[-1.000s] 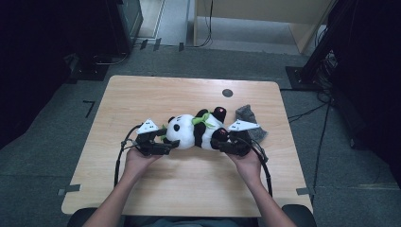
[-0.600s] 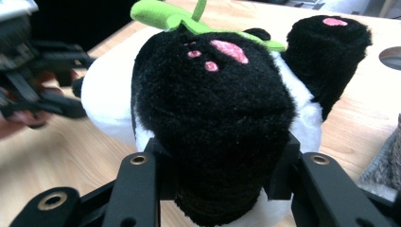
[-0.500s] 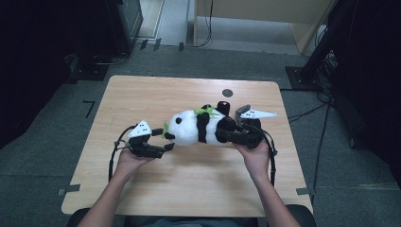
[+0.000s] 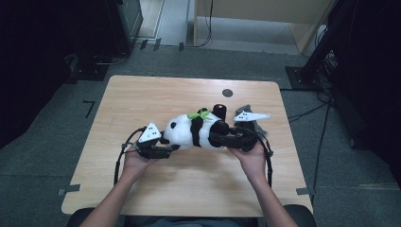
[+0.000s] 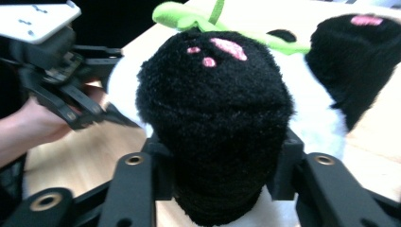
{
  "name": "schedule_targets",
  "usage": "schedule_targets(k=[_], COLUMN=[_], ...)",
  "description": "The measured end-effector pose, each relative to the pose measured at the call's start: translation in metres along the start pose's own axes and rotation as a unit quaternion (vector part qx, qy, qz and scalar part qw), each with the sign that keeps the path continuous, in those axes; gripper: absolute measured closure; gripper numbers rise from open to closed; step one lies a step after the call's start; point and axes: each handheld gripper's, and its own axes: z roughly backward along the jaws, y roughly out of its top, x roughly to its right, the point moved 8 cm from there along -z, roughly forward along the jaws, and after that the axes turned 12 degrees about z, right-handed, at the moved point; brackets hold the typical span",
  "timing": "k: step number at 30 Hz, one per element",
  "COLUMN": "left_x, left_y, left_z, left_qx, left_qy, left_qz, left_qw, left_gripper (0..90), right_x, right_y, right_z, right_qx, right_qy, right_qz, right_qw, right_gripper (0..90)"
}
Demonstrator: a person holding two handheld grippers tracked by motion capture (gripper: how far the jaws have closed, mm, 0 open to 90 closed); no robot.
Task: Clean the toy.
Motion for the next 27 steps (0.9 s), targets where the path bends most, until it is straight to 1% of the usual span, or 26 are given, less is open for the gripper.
schedule_targets(k=[1, 3, 5, 6, 8, 9, 10, 12, 13, 14, 16, 17, 19, 20, 22, 24, 26, 27], left_x=[0.0, -0.003, -0.007, -0.009, -0.013, -0.017, -0.02, -0.026, -0.027, -0.028, -0.028, -0.027, -0.024, -0.022, -0.016, -0.01, -0.006, -0.004], left_y=[0.001, 0.003, 0.005, 0.006, 0.008, 0.009, 0.01, 0.012, 0.012, 0.013, 0.014, 0.015, 0.016, 0.016, 0.017, 0.018, 0.017, 0.018], left_z=[0.003, 0.007, 0.011, 0.013, 0.016, 0.018, 0.02, 0.024, 0.026, 0.027, 0.028, 0.029, 0.028, 0.028, 0.026, 0.025, 0.023, 0.021], left_qx=[0.0, 0.003, 0.004, 0.005, 0.008, 0.01, 0.015, 0.018, 0.017, 0.015, 0.01, 0.01, 0.003, 0.0, -0.007, -0.016, -0.026, -0.027], left_qy=[-0.004, -0.016, -0.025, -0.027, -0.019, -0.014, -0.016, -0.017, -0.019, -0.017, -0.017, -0.02, -0.029, -0.036, -0.049, -0.061, -0.073, -0.079], left_qz=[0.008, 0.021, 0.033, 0.038, 0.041, 0.045, 0.054, 0.07, 0.077, 0.078, 0.08, 0.085, 0.094, 0.098, 0.105, 0.117, 0.131, 0.138], left_qw=[1.0, 0.9996, 0.9991, 0.9989, 0.9989, 0.9988, 0.9983, 0.9972, 0.9967, 0.9967, 0.9966, 0.9961, 0.9952, 0.9945, 0.9932, 0.9912, 0.9883, 0.987], left_gripper=[46.6, 52.3, 53.9, 54.5, 54.9, 54.9, 54.9, 54.8, 54.8, 54.7, 54.4, 54.2, 54.0, 53.9, 53.9, 53.9, 53.8, 53.8], right_x=[0.001, 0.0, 0.0, 0.001, 0.002, 0.003, 0.005, 0.007, 0.009, 0.011, 0.012, 0.013, 0.013, 0.012, 0.009, 0.006, 0.005, 0.004], right_y=[-0.001, -0.001, -0.001, -0.001, -0.002, -0.003, -0.005, -0.009, -0.011, -0.013, -0.017, -0.019, -0.022, -0.023, -0.024, -0.025, -0.025, -0.026], right_z=[0.0, -0.001, -0.002, -0.002, -0.001, 0.0, 0.001, 0.003, 0.004, 0.004, 0.0, -0.003, -0.009, -0.013, -0.019, -0.024, -0.03, -0.033], right_qx=[0.001, 0.008, 0.019, 0.026, 0.036, 0.033, 0.033, 0.042, 0.046, 0.047, 0.053, 0.048, 0.038, 0.03, 0.025, 0.023, 0.018, 0.009], right_qy=[0.0, -0.005, -0.001, 0.002, 0.007, 0.011, 0.016, 0.036, 0.037, 0.035, 0.034, 0.032, 0.017, 0.015, 0.018, 0.026, 0.009, 0.001], right_qz=[-0.003, -0.001, 0.009, 0.019, 0.033, 0.034, 0.032, 0.022, 0.026, 0.033, 0.054, 0.061, 0.075, 0.084, 0.097, 0.099, 0.1, 0.103], right_qw=[1.0, 1.0, 0.9998, 0.9995, 0.9988, 0.9988, 0.9988, 0.9982, 0.9979, 0.9978, 0.9966, 0.9965, 0.9963, 0.9959, 0.9948, 0.9945, 0.9948, 0.9947], right_gripper=[50.1, 45.1, 39.5, 37.2, 35.2, 34.1, 32.6, 31.7, 30.0, 28.7, 25.1, 23.6, 21.2, 18.7, 14.9, 11.0, 3.5, 2.1])
